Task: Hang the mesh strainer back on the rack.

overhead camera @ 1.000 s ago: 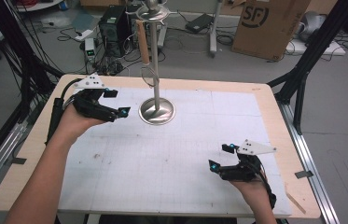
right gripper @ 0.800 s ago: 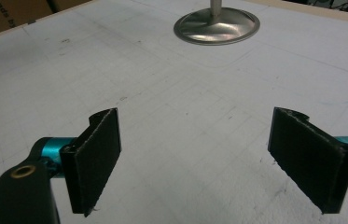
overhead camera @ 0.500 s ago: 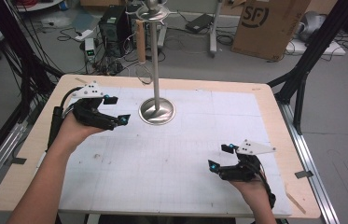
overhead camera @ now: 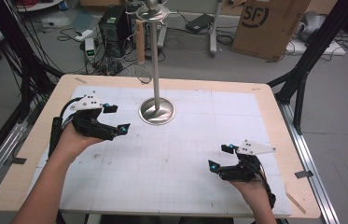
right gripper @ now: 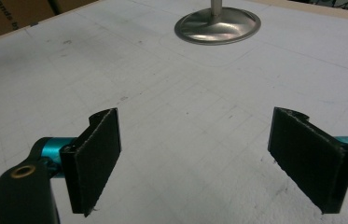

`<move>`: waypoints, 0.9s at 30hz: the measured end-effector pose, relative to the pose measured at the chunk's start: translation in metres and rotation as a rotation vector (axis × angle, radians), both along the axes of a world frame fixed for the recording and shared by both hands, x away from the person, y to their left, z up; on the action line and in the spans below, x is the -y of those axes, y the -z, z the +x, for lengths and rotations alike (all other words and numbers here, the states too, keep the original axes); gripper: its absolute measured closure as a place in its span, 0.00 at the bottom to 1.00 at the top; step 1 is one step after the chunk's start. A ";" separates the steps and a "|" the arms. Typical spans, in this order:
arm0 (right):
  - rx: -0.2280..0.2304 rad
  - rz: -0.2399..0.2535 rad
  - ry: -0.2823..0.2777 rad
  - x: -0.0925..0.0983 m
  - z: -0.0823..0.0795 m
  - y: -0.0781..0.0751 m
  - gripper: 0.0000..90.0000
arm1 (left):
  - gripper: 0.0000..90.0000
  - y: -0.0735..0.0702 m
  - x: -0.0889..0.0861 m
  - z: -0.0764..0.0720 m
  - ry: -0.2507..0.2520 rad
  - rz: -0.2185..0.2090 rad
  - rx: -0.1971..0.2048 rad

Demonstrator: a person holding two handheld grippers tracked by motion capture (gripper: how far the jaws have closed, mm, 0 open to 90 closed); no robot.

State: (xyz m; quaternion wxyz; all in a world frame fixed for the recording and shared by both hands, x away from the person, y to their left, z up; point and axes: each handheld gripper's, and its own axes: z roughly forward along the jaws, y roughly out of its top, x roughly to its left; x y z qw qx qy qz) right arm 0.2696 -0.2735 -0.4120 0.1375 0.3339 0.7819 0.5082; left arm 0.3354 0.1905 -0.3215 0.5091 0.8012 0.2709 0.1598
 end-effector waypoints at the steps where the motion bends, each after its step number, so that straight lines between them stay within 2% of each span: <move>1: -0.001 -0.002 0.001 0.000 0.000 0.000 0.18 | 0.19 0.001 -0.001 0.000 -0.003 -0.002 -0.003; 2: -0.011 0.000 0.002 0.000 0.000 0.000 0.18 | 0.19 0.002 -0.001 -0.001 -0.007 0.001 0.000; 13: -0.005 -0.006 -0.003 -0.003 0.000 -0.001 0.18 | 0.19 0.011 -0.006 -0.008 -0.022 -0.010 -0.003; 22: -0.002 -0.004 -0.003 -0.002 0.000 -0.001 0.18 | 0.19 0.017 -0.007 -0.011 -0.021 0.000 -0.011; 27: -0.006 -0.004 -0.006 -0.003 0.001 0.000 0.18 | 0.19 0.022 -0.008 -0.012 -0.033 -0.012 -0.019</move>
